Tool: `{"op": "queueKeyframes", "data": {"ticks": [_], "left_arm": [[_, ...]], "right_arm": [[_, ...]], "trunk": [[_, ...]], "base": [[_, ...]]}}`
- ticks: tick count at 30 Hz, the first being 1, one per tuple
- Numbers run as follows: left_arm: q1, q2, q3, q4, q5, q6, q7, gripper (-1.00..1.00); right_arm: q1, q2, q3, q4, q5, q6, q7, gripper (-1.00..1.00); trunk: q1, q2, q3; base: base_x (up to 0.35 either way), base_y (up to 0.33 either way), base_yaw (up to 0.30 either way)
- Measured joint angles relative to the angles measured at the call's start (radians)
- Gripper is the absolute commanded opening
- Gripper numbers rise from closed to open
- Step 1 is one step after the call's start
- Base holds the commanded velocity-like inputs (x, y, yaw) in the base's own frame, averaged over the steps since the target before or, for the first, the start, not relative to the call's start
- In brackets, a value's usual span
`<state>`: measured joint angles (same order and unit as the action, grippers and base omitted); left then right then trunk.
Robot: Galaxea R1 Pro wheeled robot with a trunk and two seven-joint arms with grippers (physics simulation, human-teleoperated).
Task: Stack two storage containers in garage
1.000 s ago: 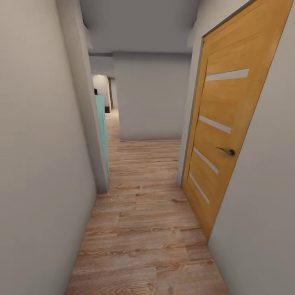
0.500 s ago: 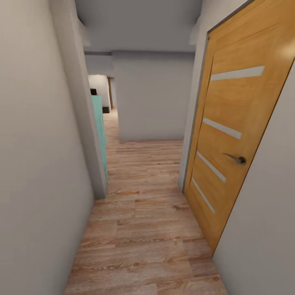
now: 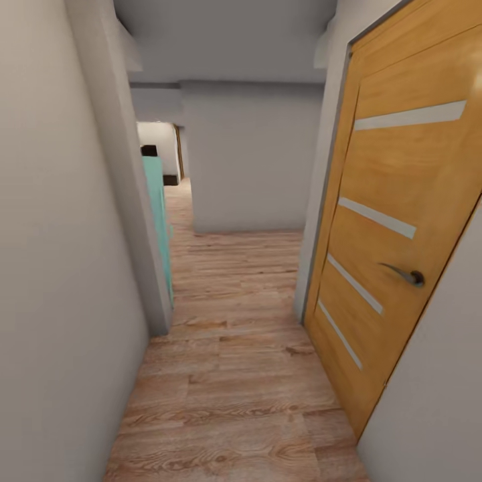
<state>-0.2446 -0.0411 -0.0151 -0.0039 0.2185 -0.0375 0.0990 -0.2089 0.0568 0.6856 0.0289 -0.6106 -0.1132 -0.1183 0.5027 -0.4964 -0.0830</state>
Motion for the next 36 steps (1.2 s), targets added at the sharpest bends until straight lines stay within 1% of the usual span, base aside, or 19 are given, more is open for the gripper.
{"op": "queueKeyframes", "data": {"ticks": [18, 25, 30, 36], "left_arm": [[0.0, 0.0, -0.001, 0.0, -0.001, 0.0, 0.0, 1.0], [0.0, -0.001, -0.001, 0.0, -0.003, 0.0, 0.0, 1.0], [0.0, -0.001, -0.001, 0.0, -0.003, 0.0, 0.0, 1.0], [0.0, -0.002, -0.001, 0.0, -0.003, 0.0, 0.0, 1.0]], "right_arm": [[0.001, 0.0, 0.0, 0.0, -0.002, 0.0, 0.0, 1.0], [0.002, -0.004, 0.0, 0.0, -0.003, -0.002, -0.001, 1.0], [0.002, -0.005, 0.0, 0.0, -0.003, -0.004, -0.001, 1.0], [0.002, -0.006, 0.0, 0.0, -0.003, -0.005, -0.001, 1.0]], "trunk": [[0.0, 0.0, 0.0], [0.0, 0.0, 0.0], [0.0, 0.0, 0.0], [0.0, 0.0, 0.0]], "base": [[0.323, 0.0, 0.0], [0.323, 0.0, 0.003], [0.323, 0.0, 0.191], [0.323, 0.0, 0.041]]}}
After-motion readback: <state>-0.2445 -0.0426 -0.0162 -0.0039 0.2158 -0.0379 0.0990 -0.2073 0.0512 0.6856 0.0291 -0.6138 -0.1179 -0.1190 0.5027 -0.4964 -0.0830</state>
